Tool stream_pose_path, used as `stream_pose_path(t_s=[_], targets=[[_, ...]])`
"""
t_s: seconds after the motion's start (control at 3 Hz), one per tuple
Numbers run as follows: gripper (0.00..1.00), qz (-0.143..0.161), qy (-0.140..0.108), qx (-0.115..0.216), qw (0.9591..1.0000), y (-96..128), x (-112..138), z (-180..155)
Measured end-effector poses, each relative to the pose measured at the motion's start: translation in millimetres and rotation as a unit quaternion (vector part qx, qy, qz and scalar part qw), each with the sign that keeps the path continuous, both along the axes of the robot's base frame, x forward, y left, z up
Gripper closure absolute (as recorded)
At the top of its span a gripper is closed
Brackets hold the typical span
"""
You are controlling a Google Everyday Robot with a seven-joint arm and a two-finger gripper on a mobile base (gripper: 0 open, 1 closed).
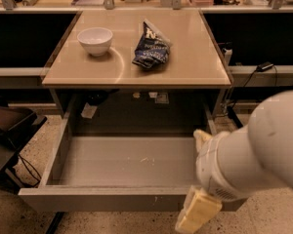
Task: Close top drawer
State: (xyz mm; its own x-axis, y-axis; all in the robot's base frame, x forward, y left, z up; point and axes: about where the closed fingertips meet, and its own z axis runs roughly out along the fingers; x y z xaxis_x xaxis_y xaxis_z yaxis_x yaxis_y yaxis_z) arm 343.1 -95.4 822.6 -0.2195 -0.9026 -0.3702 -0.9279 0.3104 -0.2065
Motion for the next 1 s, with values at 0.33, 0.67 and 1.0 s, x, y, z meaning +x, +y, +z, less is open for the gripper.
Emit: stream_pose_path(t_s=[0.33,0.67,1.0], targets=[[0.0,-0.005,0.008,-0.004,0.9999,-1.9,-8.2,-32.4],[0.0,-0.005,0.008,-0.004,0.9999,-2.1,-8.2,-32.4],[0.0,-0.026,0.041,0.027,0.9985,-7.3,-33.1,-66.9]])
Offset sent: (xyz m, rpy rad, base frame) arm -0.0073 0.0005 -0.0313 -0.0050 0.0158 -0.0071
